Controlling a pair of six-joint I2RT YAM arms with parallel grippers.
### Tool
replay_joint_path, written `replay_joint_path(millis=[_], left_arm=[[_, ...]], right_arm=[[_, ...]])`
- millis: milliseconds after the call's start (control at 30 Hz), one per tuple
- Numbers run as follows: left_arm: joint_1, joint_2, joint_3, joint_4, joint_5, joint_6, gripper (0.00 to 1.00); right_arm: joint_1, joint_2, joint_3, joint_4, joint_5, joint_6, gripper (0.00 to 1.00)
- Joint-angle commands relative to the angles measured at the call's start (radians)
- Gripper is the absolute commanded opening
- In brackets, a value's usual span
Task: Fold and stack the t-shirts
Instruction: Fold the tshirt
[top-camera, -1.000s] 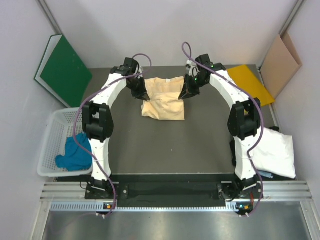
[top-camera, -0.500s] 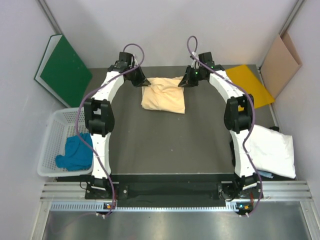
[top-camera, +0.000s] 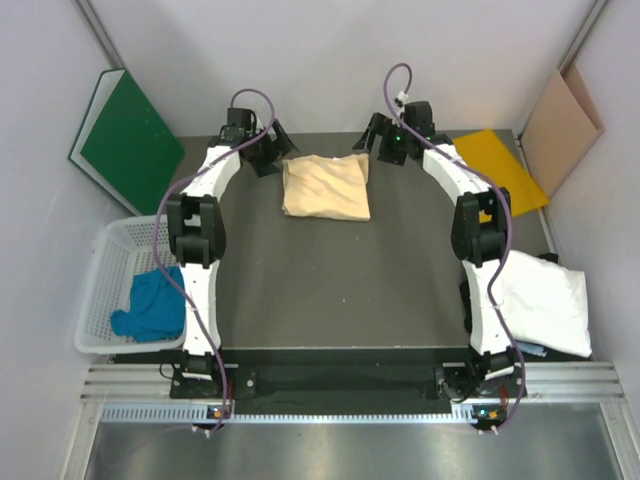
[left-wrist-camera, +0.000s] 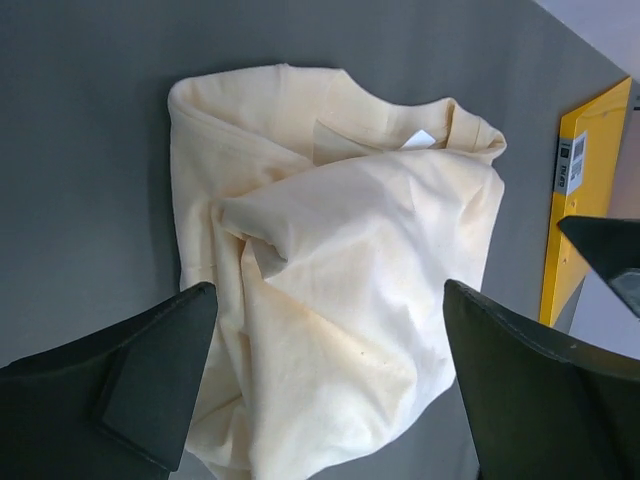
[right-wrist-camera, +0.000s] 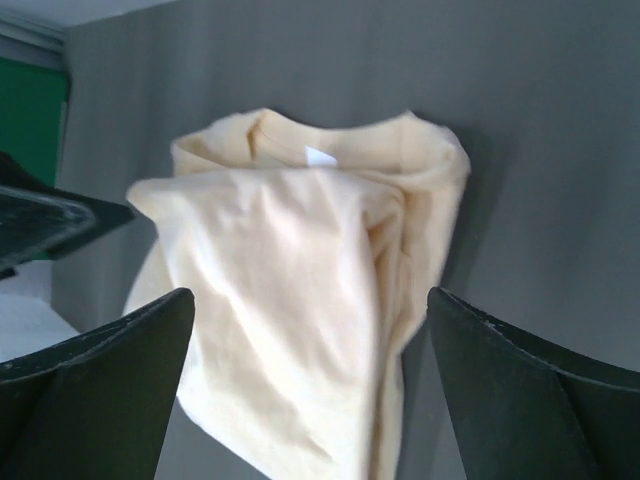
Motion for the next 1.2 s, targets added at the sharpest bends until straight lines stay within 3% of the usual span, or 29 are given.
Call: replay_joint_path(millis=[0, 133, 367, 767, 867, 933, 1000, 1167], left_arm=[[0.015, -0.161, -0.065, 0.058, -0.014, 0.046, 0.99], [0.015, -0.202, -0.177, 0.034, 0.005, 0.063, 0.99], [0.013, -0.221, -0.342, 0.066, 0.047, 0.035, 0.99], [0.015, -0.204, -0.286, -0.040, 0.035, 0.097, 0.99], [0.016, -0.202, -0.277, -0.048, 0.029, 0.097, 0.99], [0.016, -0.199, -0.270, -0.052, 0.022, 0.101, 0.99], [0.018, -0.198, -0.263, -0.058, 0.022, 0.106, 0.99], [0.018, -0.198, -0.252, -0.069, 0.024, 0.108, 0.99]], right_arm=[[-0.012, -0.159, -0.127, -0.023, 0.055, -0.074, 1.00], [-0.013, -0.191, -0.218, -0.100, 0.043, -0.120, 1.00], [-0.007, -0.121, -0.310, -0.053, -0.010, -0.083, 1.00], [0.062, 0.214, 0.069, -0.131, -0.067, 0.001, 0.99], [0.082, 0.231, 0.065, -0.159, -0.072, 0.000, 0.79], [0.084, 0.221, 0.026, -0.180, -0.079, 0.001, 0.44], [0.082, 0.217, 0.006, -0.241, -0.076, -0.029, 0.21], [0.074, 0.108, -0.085, -0.369, -0.024, -0.160, 0.12]])
